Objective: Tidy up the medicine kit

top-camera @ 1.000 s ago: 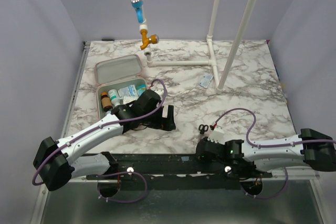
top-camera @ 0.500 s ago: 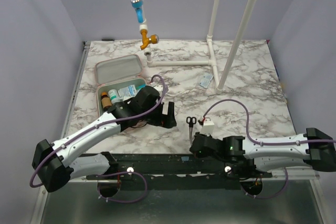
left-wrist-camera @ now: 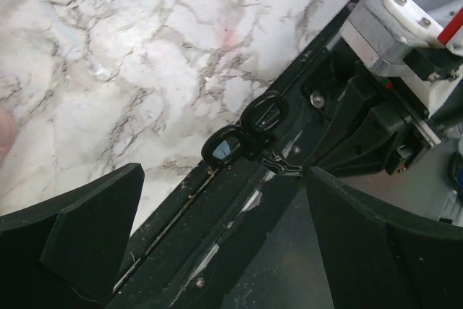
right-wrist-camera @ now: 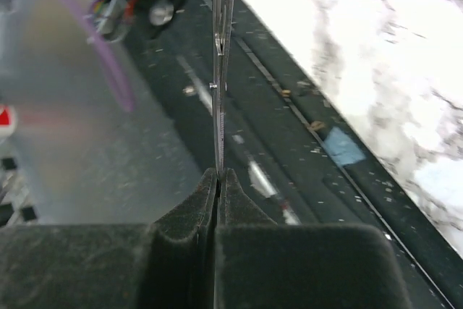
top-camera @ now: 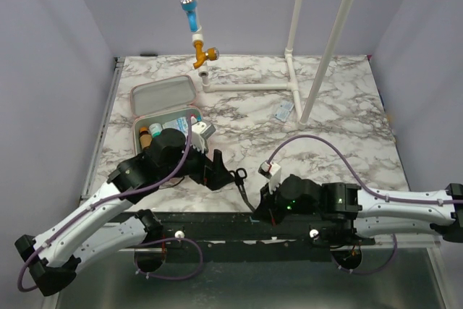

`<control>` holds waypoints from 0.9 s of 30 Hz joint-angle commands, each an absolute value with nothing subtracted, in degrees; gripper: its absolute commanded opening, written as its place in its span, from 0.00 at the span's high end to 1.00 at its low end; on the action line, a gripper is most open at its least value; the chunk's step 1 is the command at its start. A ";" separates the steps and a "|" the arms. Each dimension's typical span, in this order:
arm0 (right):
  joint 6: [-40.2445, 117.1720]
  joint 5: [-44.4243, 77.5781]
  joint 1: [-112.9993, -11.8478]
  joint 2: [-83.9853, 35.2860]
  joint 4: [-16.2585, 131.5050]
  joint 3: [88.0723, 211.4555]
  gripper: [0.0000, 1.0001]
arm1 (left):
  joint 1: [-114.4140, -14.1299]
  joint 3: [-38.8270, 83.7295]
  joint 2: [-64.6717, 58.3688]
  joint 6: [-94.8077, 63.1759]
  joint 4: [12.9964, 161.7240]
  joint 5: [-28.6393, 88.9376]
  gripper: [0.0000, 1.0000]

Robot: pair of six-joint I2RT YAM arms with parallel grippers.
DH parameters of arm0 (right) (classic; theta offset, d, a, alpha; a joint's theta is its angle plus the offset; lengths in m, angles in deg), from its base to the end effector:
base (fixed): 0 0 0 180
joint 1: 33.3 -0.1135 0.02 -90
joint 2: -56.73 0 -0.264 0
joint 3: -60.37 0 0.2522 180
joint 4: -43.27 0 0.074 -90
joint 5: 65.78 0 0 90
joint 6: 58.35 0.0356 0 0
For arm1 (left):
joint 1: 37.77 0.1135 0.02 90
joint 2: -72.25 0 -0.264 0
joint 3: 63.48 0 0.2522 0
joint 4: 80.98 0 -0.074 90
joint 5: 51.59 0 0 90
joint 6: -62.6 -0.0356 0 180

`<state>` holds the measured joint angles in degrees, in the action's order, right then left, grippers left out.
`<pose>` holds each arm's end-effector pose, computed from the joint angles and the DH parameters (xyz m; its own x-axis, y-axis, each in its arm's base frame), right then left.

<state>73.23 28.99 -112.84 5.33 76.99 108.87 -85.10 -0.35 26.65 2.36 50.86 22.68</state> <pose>0.0383 0.1913 0.2418 -0.7233 -0.2752 -0.6333 -0.6521 0.5737 0.4956 0.1074 -0.1308 0.3229 -0.7296 0.0865 -0.6784 0.5802 0.6034 -0.5470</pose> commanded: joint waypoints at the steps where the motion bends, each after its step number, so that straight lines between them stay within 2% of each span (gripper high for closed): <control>1: 65.96 15.00 -113.12 7.81 75.58 112.22 0.99 | -84.74 -0.98 31.26 -0.94 50.28 14.47 0.02; 8: 60.98 0.32 -113.13 5.84 74.35 116.05 0.99 | -84.64 -1.77 39.00 -3.23 50.15 4.08 0.02; 18: 57.08 -0.50 -113.10 0.77 76.27 122.06 0.99 | -84.69 -3.27 41.36 -4.86 47.46 -7.84 0.06; 21: 56.68 -1.09 -113.19 -0.96 76.54 123.38 0.99 | -84.67 -3.90 42.07 -4.20 47.90 -8.73 0.15; 27: 56.79 -0.17 -113.11 -0.29 75.96 122.68 0.99 | -84.63 -4.23 43.99 -4.10 47.73 -9.45 0.44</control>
